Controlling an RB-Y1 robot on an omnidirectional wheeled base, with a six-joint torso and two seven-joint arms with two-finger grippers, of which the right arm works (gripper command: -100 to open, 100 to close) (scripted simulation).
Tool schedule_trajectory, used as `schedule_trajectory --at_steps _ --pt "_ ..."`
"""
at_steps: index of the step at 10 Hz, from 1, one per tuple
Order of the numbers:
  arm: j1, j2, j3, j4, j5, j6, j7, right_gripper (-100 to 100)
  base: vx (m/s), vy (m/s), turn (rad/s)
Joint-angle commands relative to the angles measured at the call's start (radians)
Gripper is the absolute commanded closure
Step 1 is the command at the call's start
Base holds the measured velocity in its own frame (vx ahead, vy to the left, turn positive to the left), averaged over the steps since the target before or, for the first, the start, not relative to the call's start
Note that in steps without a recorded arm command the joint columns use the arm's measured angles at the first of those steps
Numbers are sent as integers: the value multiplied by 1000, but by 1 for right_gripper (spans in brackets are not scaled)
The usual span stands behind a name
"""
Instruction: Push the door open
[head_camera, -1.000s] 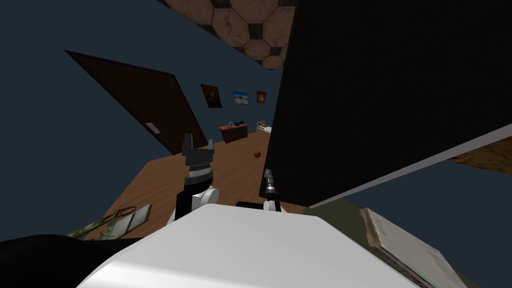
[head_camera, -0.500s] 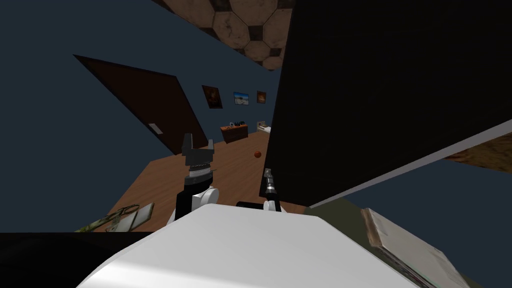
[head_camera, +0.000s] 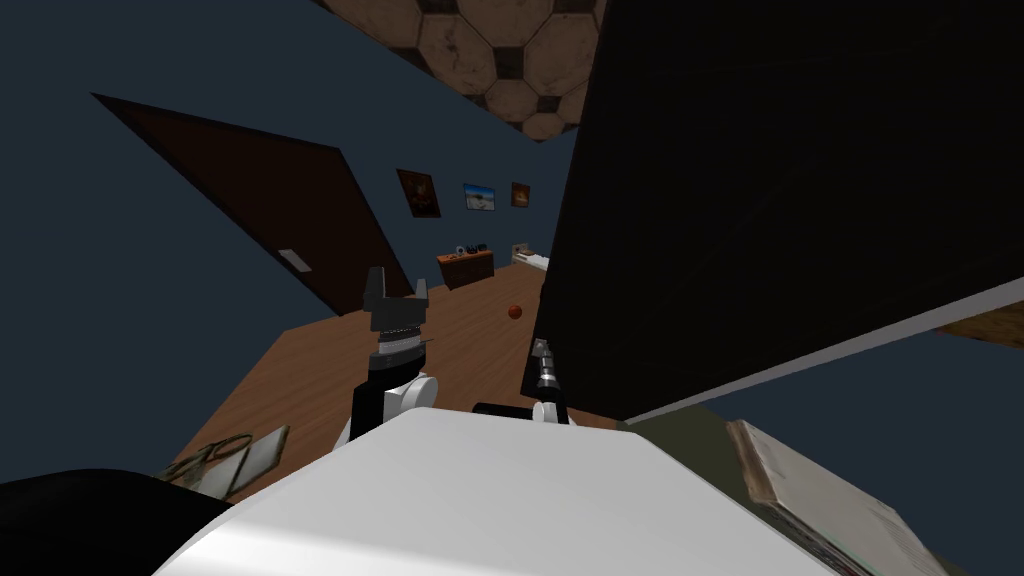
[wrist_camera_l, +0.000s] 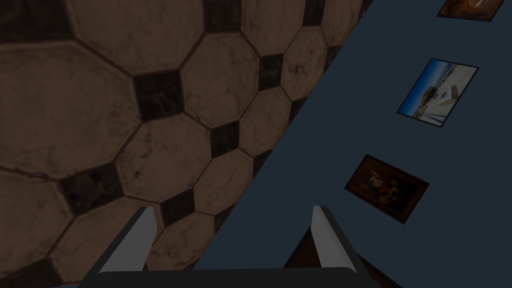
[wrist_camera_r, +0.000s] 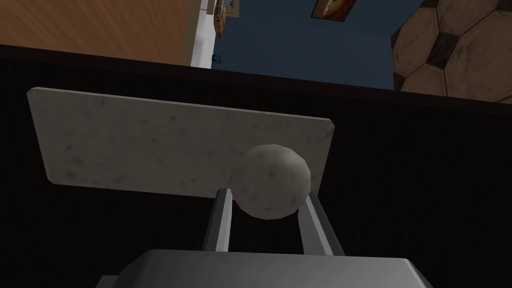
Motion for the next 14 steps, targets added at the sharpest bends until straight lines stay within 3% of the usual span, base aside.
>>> schedule_trajectory --at_steps 1,4,5,8,9,10,14 --pt "-45 4 -12 50 -7 -32 -16 100 148 44 -60" --pt "-47 3 -35 62 -35 -39 0 100 125 39 -55" --pt "-21 -11 15 45 -51 -59 18 -100 27 27 -104" --pt "27 -14 78 0 -82 -86 59 -100 -79 -12 -82" --pt "27 -14 78 0 -82 -86 59 -100 -57 -12 -9" --pt "45 -11 102 -17 -93 -96 74 -100 -43 -12 -51" --pt "111 23 188 -78 -136 -133 131 -100 -52 3 -71"
